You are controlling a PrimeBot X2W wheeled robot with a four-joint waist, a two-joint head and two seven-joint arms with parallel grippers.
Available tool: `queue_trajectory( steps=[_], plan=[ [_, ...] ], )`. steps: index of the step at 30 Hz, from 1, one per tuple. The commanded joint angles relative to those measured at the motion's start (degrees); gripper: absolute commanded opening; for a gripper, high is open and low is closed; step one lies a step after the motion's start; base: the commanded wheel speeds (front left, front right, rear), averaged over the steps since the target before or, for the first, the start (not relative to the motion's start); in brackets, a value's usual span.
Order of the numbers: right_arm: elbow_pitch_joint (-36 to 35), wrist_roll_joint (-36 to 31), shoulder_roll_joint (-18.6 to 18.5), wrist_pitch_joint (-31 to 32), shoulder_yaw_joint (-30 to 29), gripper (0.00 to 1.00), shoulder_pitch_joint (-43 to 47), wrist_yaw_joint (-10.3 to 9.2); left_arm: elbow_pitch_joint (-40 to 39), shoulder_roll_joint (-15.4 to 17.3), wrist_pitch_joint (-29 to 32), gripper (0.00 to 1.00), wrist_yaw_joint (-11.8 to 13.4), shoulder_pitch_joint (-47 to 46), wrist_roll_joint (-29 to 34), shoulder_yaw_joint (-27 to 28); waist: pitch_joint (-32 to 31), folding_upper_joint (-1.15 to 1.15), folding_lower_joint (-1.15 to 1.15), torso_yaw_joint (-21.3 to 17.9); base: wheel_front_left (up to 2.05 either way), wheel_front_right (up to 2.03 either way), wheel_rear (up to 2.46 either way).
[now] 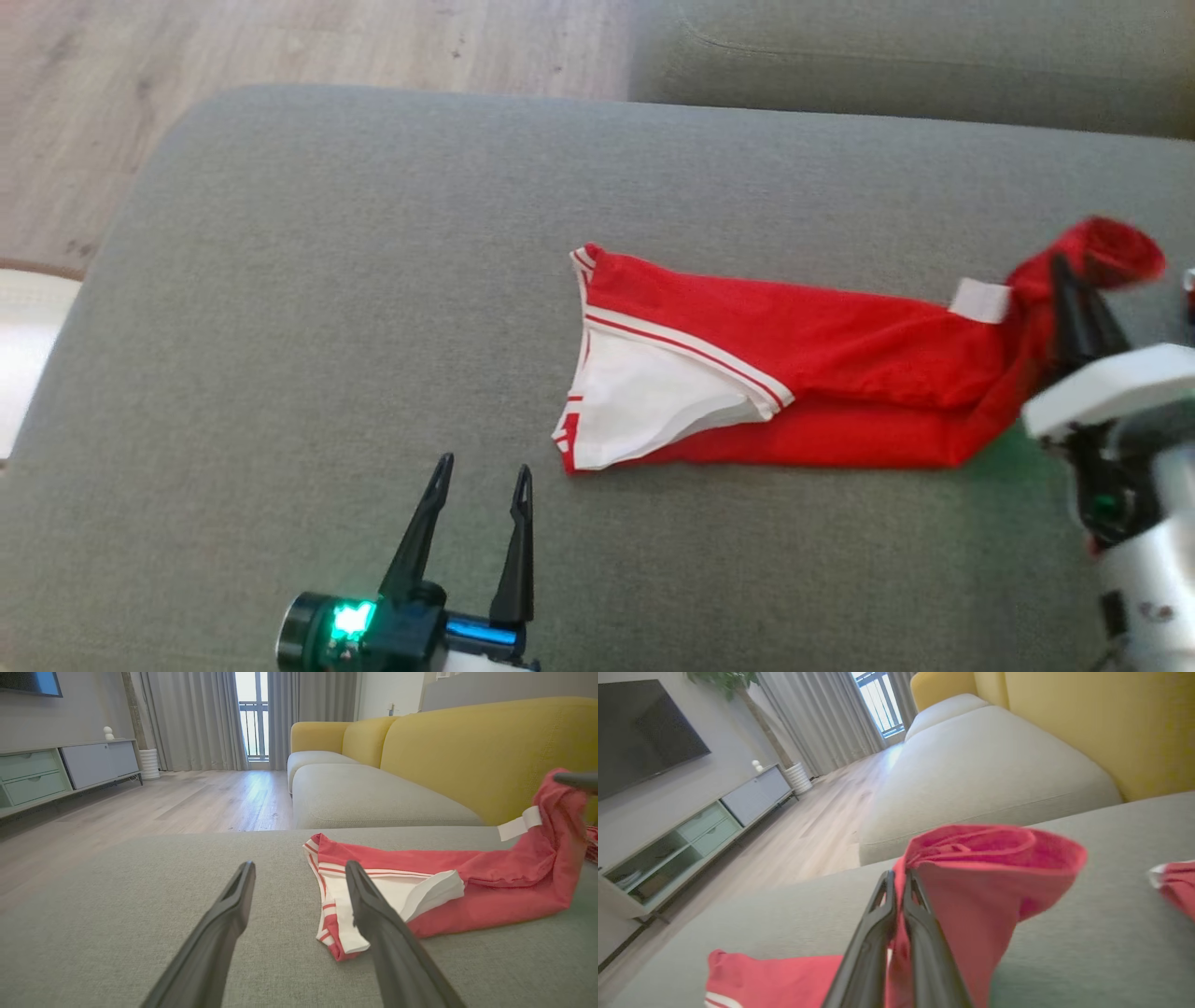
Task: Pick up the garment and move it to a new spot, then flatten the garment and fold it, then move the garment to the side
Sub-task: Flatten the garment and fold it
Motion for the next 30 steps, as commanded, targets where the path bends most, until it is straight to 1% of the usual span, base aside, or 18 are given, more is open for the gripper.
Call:
queue_trajectory(
  steps=[1, 6, 10, 12, 19, 24, 26, 27, 28, 30],
  plan=[
    [-2.9, -0.7, 0.3, 0.5, 1.5, 0.00, -1.5, -0.05, -1.5, -0.7, -0.5, 1.00, -0.2, -0.2, 0.6, 2.0, -0.4, 0.00, 0.00, 0.8, 0.00, 0.00, 0.00],
    [-8.3, -2.8, 4.9, 4.3, 5.5, 0.00, -1.0, -0.05, -0.7, -1.0, -0.5, 1.00, -1.0, -0.1, 0.7, 1.8, -1.0, 0.00, 0.00, 3.1, 0.00, 0.00, 0.00],
    [-10.6, -3.6, 7.9, 6.7, 9.1, 0.00, -0.4, -0.05, -0.5, -1.3, -0.5, 1.00, -1.5, 0.1, 0.9, 1.6, -1.2, 0.00, 0.00, 4.9, 0.00, 0.00, 0.00],
    [-11.2, -4.0, 9.5, 7.7, 11.8, 0.00, -0.3, -0.05, -0.3, -1.4, -0.5, 1.00, -1.8, 0.1, 1.0, 1.6, -1.0, 0.00, 0.00, 6.0, 0.00, 0.00, 0.00],
    [-8.4, -3.7, 11.9, 8.1, 18.0, 0.00, -1.2, -0.05, 0.3, -1.8, -0.5, 1.00, -2.6, -0.2, 1.2, 1.4, -0.6, 0.00, 0.00, 8.3, 0.00, 0.00, 0.00],
    [-4.6, -2.4, 12.7, 7.3, 21.7, 0.00, -2.3, -0.05, 0.8, -2.0, -0.5, 1.00, -3.0, -0.3, 1.3, 1.2, -0.6, 0.00, 0.00, 9.3, 0.00, 0.00, 0.00],
    [-3.7, -2.2, 12.8, 7.1, 22.2, 0.00, -2.5, -0.05, 0.9, -2.0, -0.5, 1.00, -3.1, -0.3, 1.3, 1.2, -0.6, 0.00, 0.00, 9.4, 0.00, 0.00, 0.00],
    [-2.7, -2.1, 12.8, 6.9, 22.8, 0.36, -2.7, -0.05, 1.0, -2.0, -0.5, 1.00, -3.1, -0.3, 1.3, 1.2, -0.6, 0.00, 0.00, 9.5, 0.00, 0.00, 0.00],
    [-1.9, -2.1, 12.9, 6.4, 23.3, 1.00, -3.0, -0.05, 1.0, -2.1, -0.5, 1.00, -3.1, -0.3, 1.3, 1.2, -0.6, 0.00, 0.00, 9.6, 0.00, 0.00, 0.00],
    [-1.1, -1.2, 12.9, 4.8, 24.1, 1.00, -3.4, -0.05, 1.1, -2.1, -0.5, 1.00, -3.1, -0.2, 1.4, 1.3, -0.8, 0.00, 0.00, 9.6, 0.00, 0.00, 0.00]
  ],
)
